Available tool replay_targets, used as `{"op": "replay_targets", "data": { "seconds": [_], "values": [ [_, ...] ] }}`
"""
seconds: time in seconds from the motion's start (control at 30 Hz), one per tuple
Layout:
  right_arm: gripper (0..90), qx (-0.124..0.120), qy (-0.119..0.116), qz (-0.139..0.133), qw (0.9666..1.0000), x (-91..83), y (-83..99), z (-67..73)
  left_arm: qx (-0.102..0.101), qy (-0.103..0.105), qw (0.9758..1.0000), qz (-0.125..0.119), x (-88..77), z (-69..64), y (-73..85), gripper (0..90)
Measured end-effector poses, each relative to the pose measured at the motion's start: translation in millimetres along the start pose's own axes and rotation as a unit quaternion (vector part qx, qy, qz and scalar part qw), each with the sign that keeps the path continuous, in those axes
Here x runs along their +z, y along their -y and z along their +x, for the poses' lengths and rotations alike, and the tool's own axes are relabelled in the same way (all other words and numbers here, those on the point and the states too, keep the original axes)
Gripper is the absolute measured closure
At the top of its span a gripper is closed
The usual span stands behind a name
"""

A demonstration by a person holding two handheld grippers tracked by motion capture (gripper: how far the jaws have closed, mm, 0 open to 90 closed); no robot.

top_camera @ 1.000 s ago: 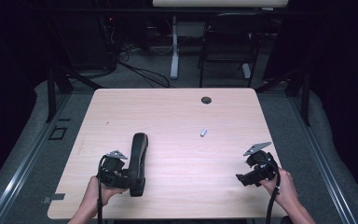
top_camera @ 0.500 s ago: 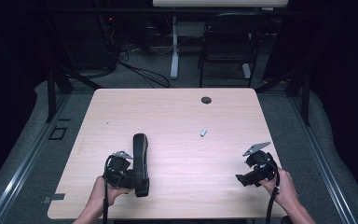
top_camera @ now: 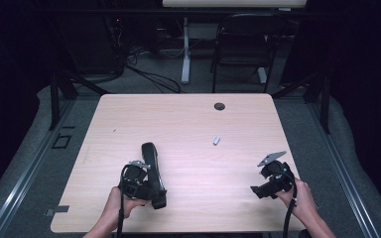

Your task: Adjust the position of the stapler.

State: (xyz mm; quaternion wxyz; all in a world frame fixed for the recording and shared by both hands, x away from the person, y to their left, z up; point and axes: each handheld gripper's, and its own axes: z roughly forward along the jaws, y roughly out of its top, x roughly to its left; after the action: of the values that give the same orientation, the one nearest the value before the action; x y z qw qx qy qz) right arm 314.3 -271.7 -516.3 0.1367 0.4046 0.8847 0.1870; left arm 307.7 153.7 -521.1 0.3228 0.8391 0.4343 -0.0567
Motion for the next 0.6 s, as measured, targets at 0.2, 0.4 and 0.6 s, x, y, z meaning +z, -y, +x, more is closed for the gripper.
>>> {"op": "replay_targets", "data": {
  "seconds": [0.2, 0.4, 0.6],
  "values": [
    [8.0, 0.0, -0.002, -0.003, 1.0, 0.9, -0.1, 0.6, 0.003, 0.005, 1.0, 0.005, 8.0, -5.6, -5.5, 33.8],
    [8.2, -0.005, -0.004, 0.0, 1.0, 1.2, -0.8, 1.3, 0.027, 0.003, 0.9996, 0.008, 21.6, -16.5, -15.0, 34.3],
    [8.2, 0.0, -0.011, -0.006, 0.9999, 1.4, -0.8, 1.0, 0.07, -0.011, 0.9973, 0.021, 27.2, -25.2, -20.8, 35.9]
  ]
}}
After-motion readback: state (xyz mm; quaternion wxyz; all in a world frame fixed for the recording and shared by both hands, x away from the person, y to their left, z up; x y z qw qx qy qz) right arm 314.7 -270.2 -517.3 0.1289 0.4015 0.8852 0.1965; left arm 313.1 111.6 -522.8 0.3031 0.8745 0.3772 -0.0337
